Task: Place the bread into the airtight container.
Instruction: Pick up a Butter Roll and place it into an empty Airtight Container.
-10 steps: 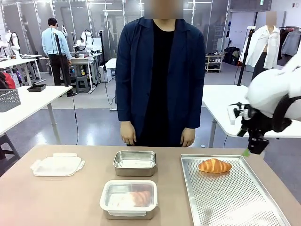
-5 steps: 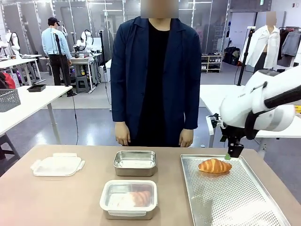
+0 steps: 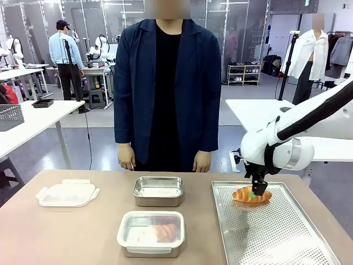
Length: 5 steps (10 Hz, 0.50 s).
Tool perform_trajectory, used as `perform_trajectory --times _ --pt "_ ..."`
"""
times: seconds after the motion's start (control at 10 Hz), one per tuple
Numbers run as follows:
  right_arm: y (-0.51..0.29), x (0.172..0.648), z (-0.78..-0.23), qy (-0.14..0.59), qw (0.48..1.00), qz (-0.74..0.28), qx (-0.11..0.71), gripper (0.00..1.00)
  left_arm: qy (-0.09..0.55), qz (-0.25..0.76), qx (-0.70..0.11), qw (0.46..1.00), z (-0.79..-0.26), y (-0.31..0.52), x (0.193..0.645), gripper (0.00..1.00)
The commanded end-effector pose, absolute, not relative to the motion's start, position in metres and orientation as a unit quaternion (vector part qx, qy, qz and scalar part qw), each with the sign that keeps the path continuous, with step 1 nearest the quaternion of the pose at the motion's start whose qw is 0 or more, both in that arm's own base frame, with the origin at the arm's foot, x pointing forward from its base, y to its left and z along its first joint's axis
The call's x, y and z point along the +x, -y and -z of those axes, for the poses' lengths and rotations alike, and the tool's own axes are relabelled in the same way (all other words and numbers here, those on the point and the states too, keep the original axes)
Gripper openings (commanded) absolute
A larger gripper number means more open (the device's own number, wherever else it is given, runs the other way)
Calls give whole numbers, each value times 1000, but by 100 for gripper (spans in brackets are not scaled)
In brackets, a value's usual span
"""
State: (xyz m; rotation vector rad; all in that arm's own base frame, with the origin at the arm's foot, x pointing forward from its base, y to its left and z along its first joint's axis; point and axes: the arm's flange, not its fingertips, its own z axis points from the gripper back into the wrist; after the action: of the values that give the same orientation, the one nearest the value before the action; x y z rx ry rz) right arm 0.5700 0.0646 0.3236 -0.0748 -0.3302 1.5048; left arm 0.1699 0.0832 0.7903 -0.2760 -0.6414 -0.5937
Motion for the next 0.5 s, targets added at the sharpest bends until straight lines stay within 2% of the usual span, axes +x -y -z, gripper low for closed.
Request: perform_trajectory --times 0.0,0.4 --pt "-56 584 -324 134 723 -678 -11 100 311 287 -135 896 -794 -82 170 100" --pt "-53 598 -302 96 744 -661 -7 100 311 287 -135 896 -794 -82 170 100"
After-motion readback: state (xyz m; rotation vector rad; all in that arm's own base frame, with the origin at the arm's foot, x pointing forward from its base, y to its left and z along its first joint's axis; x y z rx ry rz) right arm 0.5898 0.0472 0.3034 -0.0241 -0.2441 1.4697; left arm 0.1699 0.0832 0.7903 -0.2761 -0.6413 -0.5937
